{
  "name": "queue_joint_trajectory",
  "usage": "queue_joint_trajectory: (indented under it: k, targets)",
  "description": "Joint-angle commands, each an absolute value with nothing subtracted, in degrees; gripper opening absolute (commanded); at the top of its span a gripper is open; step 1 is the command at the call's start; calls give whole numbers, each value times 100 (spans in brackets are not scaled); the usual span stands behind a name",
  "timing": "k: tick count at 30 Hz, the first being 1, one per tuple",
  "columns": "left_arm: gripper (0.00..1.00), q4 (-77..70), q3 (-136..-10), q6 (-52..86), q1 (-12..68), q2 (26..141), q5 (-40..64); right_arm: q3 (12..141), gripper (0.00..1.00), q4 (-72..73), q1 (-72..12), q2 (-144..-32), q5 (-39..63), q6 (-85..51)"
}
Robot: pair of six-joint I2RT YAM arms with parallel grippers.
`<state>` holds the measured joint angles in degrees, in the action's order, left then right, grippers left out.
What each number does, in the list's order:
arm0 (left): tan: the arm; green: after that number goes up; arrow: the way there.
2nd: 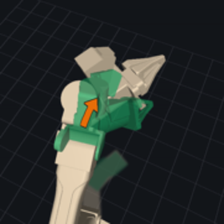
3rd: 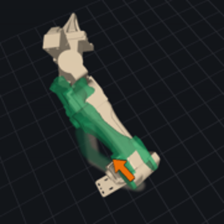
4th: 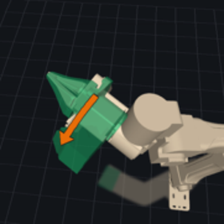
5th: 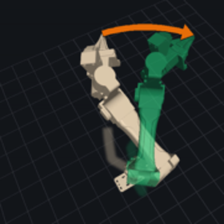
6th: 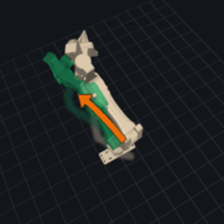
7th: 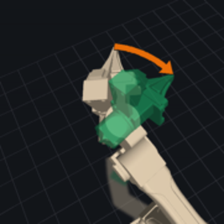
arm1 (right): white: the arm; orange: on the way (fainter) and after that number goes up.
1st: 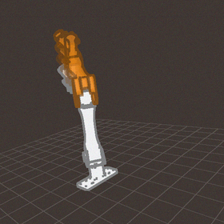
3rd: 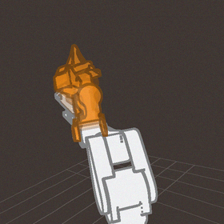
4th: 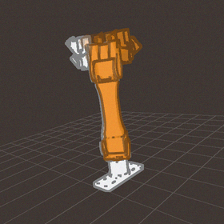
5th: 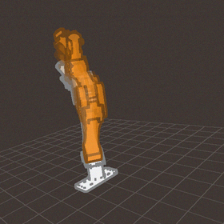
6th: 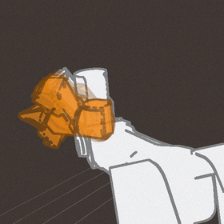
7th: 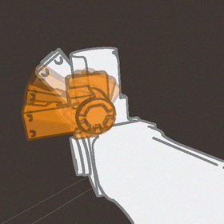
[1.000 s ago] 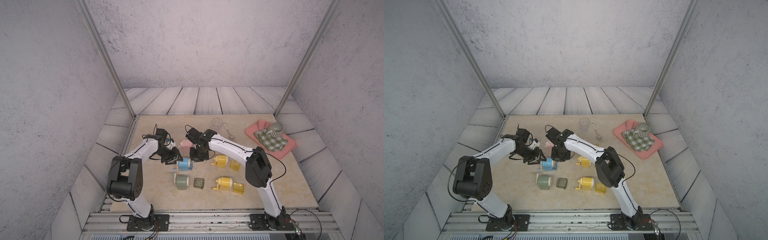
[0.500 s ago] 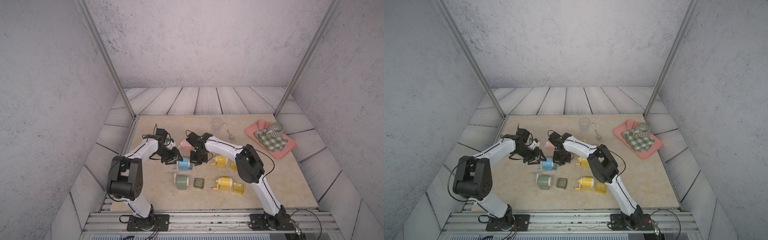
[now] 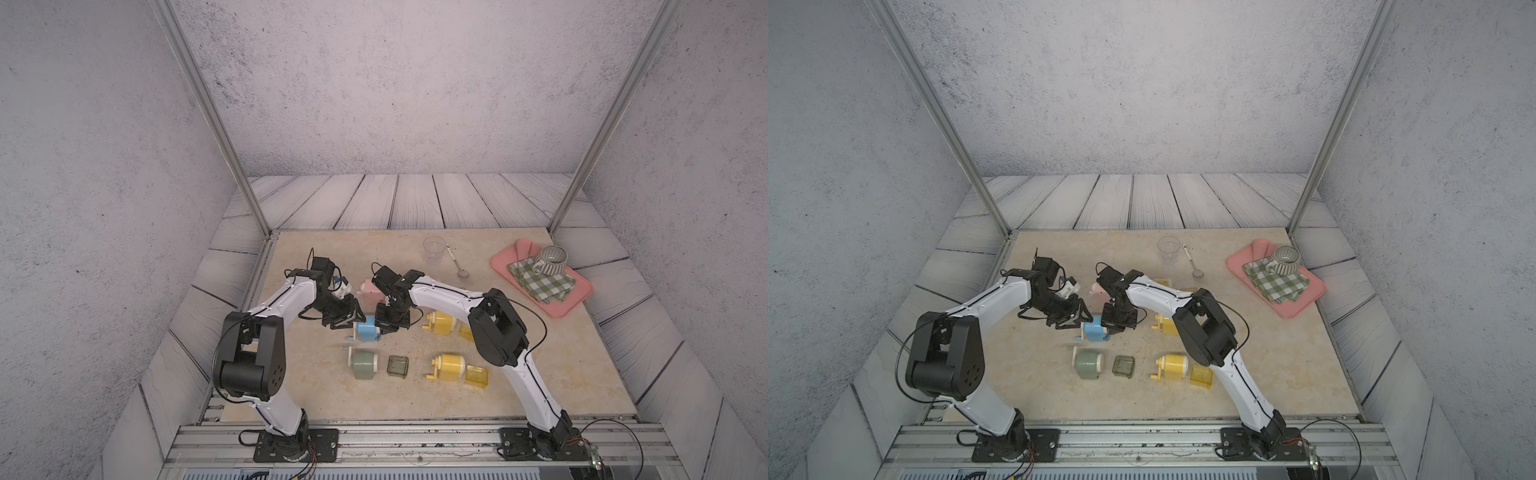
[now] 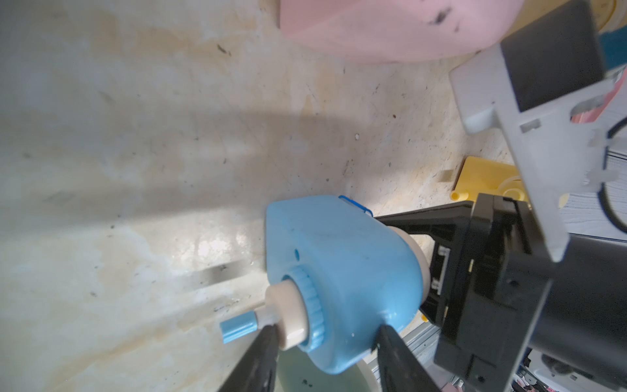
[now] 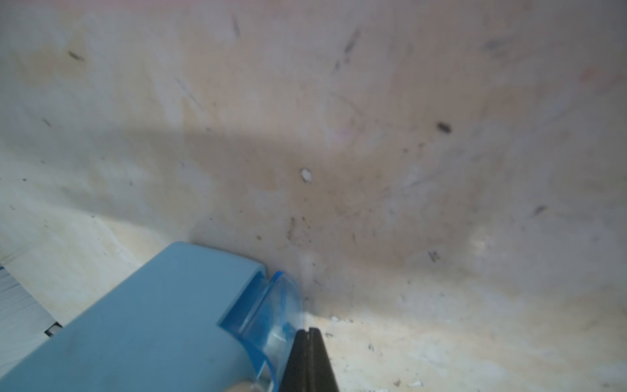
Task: Put the tray back into the pencil sharpener
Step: Close the container of the pencil sharpener.
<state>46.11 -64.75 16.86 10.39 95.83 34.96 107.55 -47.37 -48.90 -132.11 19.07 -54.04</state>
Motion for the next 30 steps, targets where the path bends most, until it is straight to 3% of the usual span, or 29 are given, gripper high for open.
queue_joint_trajectory:
  k: [1,30]
  targets:
    - [50,4886,-6346,1644,1047,9744,3252,10662,0,-4583,-4905,-12995,2035,-5475]
    - [49,4871,-6336,1635,1046,9791,3303,10283,0,-3617,-4896,-12728,2497,-5668]
